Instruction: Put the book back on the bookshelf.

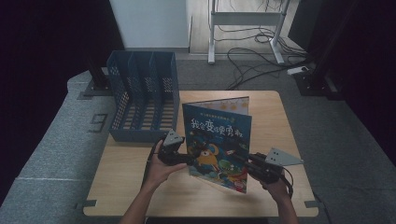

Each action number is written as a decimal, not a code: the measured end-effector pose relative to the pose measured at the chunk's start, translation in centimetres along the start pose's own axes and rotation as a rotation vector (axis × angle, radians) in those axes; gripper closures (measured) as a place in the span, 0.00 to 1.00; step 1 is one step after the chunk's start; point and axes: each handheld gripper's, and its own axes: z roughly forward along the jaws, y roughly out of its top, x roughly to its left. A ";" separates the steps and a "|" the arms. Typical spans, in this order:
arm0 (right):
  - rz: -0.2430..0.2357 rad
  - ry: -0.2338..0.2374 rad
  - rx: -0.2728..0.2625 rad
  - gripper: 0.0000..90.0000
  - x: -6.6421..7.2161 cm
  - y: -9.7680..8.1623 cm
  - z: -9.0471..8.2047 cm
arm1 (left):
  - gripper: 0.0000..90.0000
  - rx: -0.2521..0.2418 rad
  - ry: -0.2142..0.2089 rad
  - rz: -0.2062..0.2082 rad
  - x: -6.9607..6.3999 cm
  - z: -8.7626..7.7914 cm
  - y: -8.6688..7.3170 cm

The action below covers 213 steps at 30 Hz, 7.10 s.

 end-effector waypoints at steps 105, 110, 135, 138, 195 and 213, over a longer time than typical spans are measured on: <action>0.163 -0.264 0.155 0.46 -2.1 -6.1 4.4 | 0.82 -0.298 -0.094 0.088 -5.8 -4.3 3.7; 0.160 -0.262 0.185 0.44 -2.4 -6.1 4.1 | 0.79 -0.306 -0.110 0.089 -6.3 -4.0 2.7; 0.272 -0.293 0.281 0.41 -2.7 -7.1 6.0 | 0.86 -0.312 -0.122 0.096 -6.5 -3.6 2.9; 0.279 -0.298 0.285 0.41 -2.7 -7.2 5.8 | 0.79 -0.286 -0.140 0.100 -6.7 -3.2 2.5; 0.291 -0.258 0.306 0.43 -2.7 -7.7 6.3 | 0.92 -0.410 -0.050 0.074 -7.0 -2.6 1.5; 0.327 -0.290 0.244 0.43 -3.9 -7.1 4.5 | 0.92 -0.449 -0.047 0.001 -5.3 -5.9 2.6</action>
